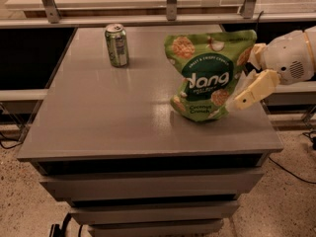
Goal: Move green rice chip bag near green can
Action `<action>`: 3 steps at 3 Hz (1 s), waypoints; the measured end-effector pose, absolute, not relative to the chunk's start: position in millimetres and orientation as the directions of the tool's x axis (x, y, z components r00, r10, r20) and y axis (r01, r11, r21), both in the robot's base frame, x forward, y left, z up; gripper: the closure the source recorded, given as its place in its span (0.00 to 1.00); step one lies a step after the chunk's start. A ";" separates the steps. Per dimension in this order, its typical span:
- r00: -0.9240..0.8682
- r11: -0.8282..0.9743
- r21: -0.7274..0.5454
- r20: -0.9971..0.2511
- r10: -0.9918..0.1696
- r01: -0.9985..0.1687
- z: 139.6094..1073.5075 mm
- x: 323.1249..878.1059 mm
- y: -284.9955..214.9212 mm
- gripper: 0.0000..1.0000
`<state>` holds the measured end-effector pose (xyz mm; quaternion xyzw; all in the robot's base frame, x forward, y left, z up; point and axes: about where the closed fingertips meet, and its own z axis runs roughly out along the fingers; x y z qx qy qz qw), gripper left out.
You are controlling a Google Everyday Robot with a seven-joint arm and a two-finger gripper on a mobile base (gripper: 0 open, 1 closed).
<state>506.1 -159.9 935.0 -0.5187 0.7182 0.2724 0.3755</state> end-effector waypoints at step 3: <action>-0.090 0.153 0.037 -0.930 -0.357 -0.987 951.5 496.8 -118.1 0.36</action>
Offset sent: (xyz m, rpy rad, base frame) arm -0.0107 0.0461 0.0187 0.2657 -0.0259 0.1758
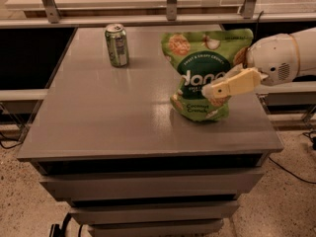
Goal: Move green rice chip bag near green can
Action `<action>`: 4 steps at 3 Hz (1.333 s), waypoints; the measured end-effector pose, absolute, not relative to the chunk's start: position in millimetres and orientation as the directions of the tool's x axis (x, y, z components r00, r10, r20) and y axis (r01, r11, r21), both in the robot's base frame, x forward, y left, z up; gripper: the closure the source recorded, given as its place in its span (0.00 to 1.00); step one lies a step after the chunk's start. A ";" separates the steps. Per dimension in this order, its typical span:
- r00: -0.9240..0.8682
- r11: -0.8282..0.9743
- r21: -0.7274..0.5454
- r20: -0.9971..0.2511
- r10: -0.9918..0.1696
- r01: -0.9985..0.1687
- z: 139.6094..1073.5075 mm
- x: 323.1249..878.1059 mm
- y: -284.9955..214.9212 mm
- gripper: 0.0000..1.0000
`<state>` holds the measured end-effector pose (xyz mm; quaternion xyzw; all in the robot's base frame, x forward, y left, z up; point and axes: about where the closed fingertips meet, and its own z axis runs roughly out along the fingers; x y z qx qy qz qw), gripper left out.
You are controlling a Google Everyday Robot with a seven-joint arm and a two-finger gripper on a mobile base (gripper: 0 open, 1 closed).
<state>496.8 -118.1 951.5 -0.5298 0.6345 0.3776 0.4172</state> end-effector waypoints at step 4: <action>-0.011 0.107 -0.011 -0.979 -0.202 -0.994 1004.9 514.3 -113.1 1.00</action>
Offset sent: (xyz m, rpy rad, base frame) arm -0.0019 -0.0016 0.0268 0.2011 -0.0138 0.0705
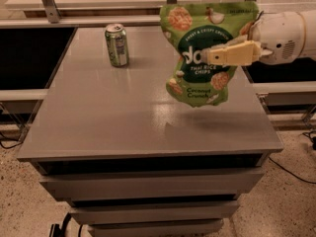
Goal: Move green rice chip bag near green can
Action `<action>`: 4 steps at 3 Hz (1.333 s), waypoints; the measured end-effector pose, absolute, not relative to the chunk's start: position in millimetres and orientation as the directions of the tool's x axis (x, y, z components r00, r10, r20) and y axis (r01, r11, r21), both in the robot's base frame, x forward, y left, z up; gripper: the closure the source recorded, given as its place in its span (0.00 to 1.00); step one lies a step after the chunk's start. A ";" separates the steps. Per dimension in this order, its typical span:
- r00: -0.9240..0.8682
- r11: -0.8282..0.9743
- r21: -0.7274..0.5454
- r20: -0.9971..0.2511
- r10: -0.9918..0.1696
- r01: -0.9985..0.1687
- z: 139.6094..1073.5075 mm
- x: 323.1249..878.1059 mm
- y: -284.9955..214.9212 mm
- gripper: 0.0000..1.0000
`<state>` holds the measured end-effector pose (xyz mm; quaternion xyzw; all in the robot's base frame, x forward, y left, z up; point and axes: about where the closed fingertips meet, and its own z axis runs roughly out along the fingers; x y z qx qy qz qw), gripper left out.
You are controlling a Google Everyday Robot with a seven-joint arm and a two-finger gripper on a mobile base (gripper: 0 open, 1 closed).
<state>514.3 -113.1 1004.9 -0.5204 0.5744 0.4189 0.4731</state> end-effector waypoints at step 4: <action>0.035 0.354 -0.115 -0.974 -0.224 -0.928 1069.8 695.2 -65.9 1.00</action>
Offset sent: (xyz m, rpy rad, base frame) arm 0.1740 0.0055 0.0634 -0.1054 -0.1300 -0.2805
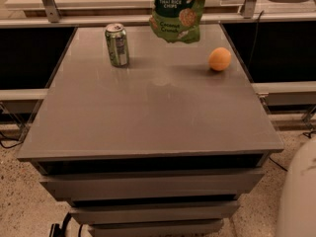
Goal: Move green rice chip bag near green can
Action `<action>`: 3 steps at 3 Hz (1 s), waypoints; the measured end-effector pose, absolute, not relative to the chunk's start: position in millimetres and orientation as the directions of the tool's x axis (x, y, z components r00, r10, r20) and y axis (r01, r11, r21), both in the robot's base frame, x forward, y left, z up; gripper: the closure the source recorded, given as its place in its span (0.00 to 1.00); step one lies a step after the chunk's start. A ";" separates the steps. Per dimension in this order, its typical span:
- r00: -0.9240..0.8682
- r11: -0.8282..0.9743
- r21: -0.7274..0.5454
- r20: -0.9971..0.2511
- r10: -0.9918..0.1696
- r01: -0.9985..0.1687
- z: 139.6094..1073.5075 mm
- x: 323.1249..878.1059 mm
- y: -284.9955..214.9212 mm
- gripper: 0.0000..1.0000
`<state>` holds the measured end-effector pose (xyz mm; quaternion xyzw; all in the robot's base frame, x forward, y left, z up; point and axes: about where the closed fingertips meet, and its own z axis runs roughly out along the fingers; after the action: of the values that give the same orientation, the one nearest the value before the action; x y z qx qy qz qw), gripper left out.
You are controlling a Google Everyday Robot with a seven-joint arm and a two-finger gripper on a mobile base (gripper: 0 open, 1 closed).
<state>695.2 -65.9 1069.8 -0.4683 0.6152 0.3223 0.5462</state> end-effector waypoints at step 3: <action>-0.012 0.496 -0.069 -0.987 -0.159 -0.866 1058.6 741.8 -8.9 1.00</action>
Offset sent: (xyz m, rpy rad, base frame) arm 0.0514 0.0617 -0.0006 0.0685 0.0123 -0.1753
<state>741.8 -8.9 1058.6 -0.3986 0.6426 0.3053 0.5788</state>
